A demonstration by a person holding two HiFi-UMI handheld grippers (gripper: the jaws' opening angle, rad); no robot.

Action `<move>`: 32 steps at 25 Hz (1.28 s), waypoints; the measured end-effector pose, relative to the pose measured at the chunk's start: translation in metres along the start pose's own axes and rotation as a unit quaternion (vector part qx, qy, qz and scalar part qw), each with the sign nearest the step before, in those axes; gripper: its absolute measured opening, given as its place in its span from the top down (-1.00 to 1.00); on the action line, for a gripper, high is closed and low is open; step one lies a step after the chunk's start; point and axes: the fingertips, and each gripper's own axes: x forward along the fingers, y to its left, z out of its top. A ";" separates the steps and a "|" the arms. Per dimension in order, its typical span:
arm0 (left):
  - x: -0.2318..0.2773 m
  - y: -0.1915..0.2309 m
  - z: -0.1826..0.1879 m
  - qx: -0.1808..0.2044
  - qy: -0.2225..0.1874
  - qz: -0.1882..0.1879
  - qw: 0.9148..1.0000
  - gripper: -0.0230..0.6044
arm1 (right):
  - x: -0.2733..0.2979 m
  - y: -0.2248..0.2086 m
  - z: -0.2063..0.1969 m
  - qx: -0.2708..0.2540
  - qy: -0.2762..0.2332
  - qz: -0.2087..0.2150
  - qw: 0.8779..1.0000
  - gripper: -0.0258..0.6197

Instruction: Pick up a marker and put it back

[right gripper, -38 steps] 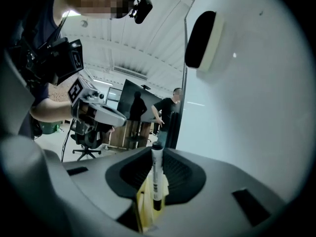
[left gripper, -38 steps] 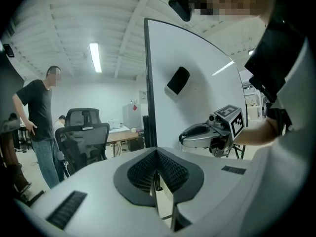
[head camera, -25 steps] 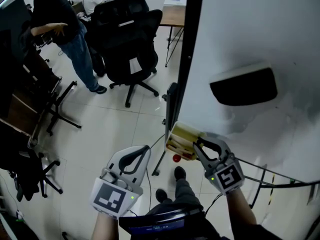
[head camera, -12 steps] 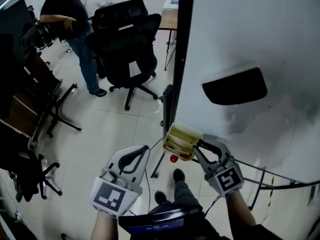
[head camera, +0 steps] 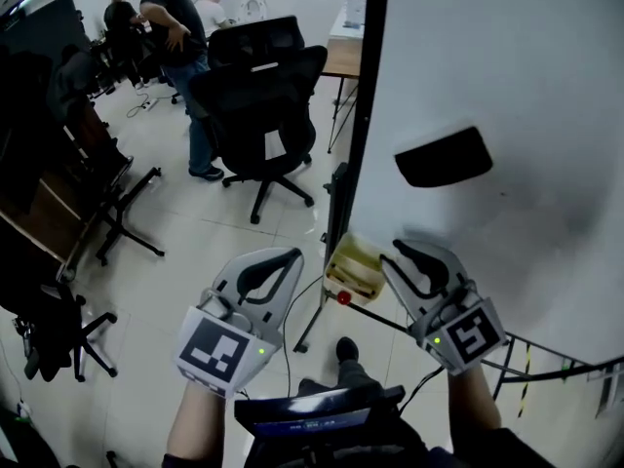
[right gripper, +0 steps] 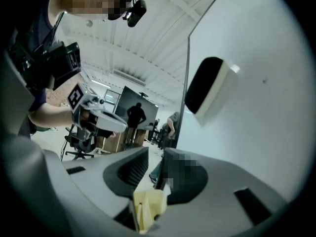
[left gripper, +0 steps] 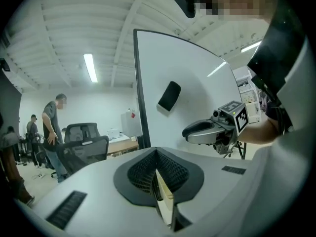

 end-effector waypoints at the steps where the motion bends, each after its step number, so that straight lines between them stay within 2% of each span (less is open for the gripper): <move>1: -0.004 0.002 0.008 0.007 -0.009 0.002 1.000 0.93 | 0.003 0.004 0.017 -0.005 -0.016 0.010 1.000 0.52; 7: -0.042 0.009 0.053 0.040 -0.051 0.033 0.997 0.93 | 0.008 0.039 0.104 -0.018 -0.099 0.088 0.991 0.52; 10: -0.069 0.017 0.067 0.047 -0.067 0.053 0.995 0.93 | 0.012 0.061 0.127 -0.018 -0.124 0.118 0.985 0.52; 15: -0.096 0.018 0.060 0.041 -0.071 0.077 0.994 0.93 | 0.015 0.089 0.120 -0.027 -0.119 0.151 0.981 0.61; 18: -0.105 0.019 0.050 0.036 -0.068 0.085 0.993 0.93 | 0.016 0.102 0.117 -0.030 -0.119 0.168 0.978 0.87; 32: -0.116 -0.006 0.037 0.012 -0.061 0.101 0.993 0.93 | -0.005 0.112 0.099 -0.024 -0.099 0.189 0.977 0.88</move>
